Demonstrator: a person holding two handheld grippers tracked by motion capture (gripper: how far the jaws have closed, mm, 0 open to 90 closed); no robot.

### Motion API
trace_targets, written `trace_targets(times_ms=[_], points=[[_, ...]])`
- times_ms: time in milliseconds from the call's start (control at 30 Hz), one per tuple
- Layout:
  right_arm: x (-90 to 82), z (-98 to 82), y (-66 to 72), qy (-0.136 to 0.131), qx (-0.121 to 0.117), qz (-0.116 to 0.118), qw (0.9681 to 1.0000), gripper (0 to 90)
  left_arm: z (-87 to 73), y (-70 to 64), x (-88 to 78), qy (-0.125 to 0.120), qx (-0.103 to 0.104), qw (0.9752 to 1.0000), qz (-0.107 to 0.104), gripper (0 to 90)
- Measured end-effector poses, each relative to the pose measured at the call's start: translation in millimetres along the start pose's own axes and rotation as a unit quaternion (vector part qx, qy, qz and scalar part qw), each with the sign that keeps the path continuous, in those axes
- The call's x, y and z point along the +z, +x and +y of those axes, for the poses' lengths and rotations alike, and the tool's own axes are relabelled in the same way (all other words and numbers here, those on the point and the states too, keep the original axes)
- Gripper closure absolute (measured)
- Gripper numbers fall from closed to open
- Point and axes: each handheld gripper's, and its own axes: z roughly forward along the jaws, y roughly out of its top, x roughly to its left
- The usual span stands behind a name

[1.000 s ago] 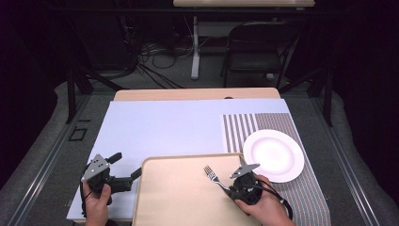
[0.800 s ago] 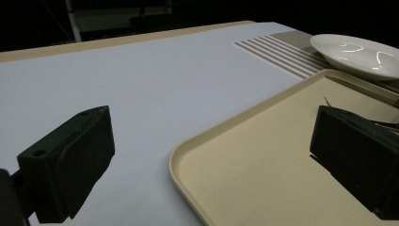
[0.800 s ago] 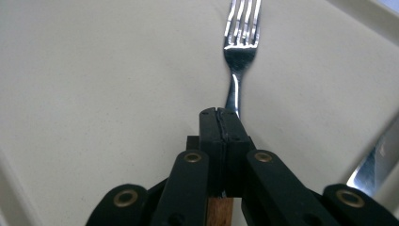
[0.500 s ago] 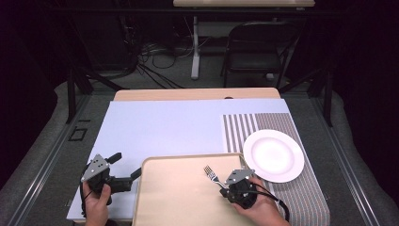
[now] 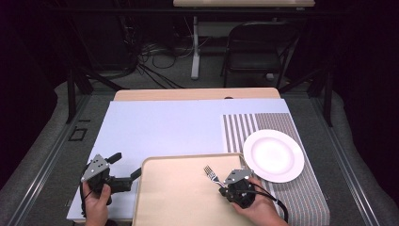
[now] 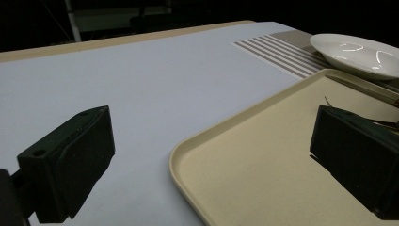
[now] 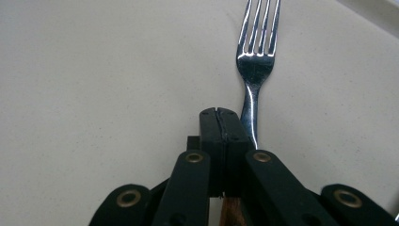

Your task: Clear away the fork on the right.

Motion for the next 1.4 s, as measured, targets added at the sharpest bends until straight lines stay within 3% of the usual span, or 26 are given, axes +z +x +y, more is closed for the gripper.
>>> trace_targets(times_ms=[533, 567, 600, 900, 933, 967, 1200, 1400], points=[[-5.1, -4.3, -15.7, 0.009, 0.026, -0.020, 0.9994, 90.0, 0.1, 0.5, -0.3, 0.002, 0.001, 1.0000, -0.001, 0.5], [-3.7, -6.1, -17.4, -0.009, 0.033, -0.021, 0.9992, 90.0, 0.1, 0.6, -0.3, 0.002, 0.001, 1.0000, -0.001, 0.5], [-6.4, -5.7, -19.5, 0.008, 0.028, -0.022, 0.9993, 90.0, 0.1, 0.5, -0.3, 0.002, 0.001, 1.0000, -0.001, 0.5], [-12.6, -9.9, -31.6, 0.013, 0.061, -0.033, 0.9975, 90.0, 0.1, 0.4, -0.3, 0.003, 0.001, 1.0000, -0.001, 0.4], [-13.2, -10.0, -31.0, 0.015, 0.073, -0.032, 0.9967, 90.0, 0.1, 0.5, -0.3, 0.002, 0.001, 1.0000, -0.001, 0.5], [-13.4, -10.3, -33.8, 0.014, 0.062, -0.033, 0.9974, 90.0, 0.0, 0.5, -0.2, 0.002, 0.000, 1.0000, -0.001, 0.5], [-14.9, -12.2, -37.4, 0.010, 0.082, -0.033, 0.9960, 90.0, -0.1, 0.0, 0.4, 0.000, 0.000, 1.0000, 0.000, 0.5], [-15.2, -12.9, -38.3, 0.014, 0.081, -0.034, 0.9960, 90.0, 0.1, 0.5, -0.3, 0.003, 0.001, 1.0000, -0.001, 0.5]])
